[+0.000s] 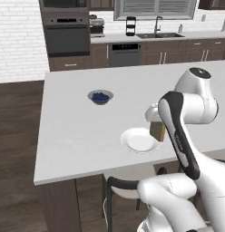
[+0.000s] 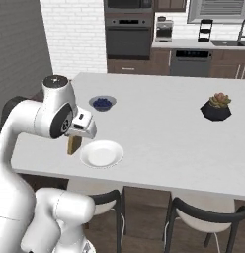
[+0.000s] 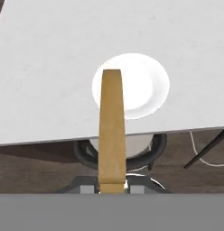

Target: Start the toaster. Once the lever pops up, take the bread to the plate on the dining counter.

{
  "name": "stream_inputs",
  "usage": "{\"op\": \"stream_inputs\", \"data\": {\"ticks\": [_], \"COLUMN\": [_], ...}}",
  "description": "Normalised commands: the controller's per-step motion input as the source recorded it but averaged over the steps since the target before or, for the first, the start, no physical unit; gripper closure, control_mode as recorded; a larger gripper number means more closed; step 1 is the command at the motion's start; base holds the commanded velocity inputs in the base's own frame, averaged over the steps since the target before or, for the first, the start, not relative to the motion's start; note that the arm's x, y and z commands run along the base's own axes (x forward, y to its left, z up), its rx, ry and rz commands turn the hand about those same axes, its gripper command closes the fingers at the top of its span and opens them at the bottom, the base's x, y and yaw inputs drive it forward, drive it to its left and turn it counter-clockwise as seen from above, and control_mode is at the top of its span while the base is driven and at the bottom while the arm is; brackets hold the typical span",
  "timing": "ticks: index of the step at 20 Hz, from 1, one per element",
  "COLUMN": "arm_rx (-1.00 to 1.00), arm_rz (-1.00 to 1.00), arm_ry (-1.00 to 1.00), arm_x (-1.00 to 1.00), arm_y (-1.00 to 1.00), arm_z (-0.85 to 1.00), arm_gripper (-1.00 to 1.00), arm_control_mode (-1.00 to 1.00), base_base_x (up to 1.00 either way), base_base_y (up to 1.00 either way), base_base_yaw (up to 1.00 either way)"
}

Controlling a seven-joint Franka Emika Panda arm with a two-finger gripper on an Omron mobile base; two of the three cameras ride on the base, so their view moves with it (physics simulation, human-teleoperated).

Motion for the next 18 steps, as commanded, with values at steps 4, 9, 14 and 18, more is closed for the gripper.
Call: {"op": "stream_inputs", "data": {"ticks": [4, 9, 14, 18], "arm_rx": [0.18, 0.07, 0.05, 0.02], "arm_rz": [0.00, 0.00, 0.00, 0.00], "arm_ry": [0.24, 0.05, 0.00, -0.01], "arm_x": [1.00, 1.00, 0.99, 0.58], "arm_y": [0.00, -0.01, -0.10, -0.15], "arm_z": [-0.59, -0.61, -0.64, -0.66], "arm_gripper": [1.00, 1.00, 1.00, 1.00], "arm_control_mode": [-1.00, -1.00, -1.00, -1.00], "base_base_x": [0.00, 0.00, 0.00, 0.00], "base_base_y": [0.00, 0.00, 0.00, 0.00], "base_base_yaw": [0.00, 0.00, 0.00, 0.00]}}
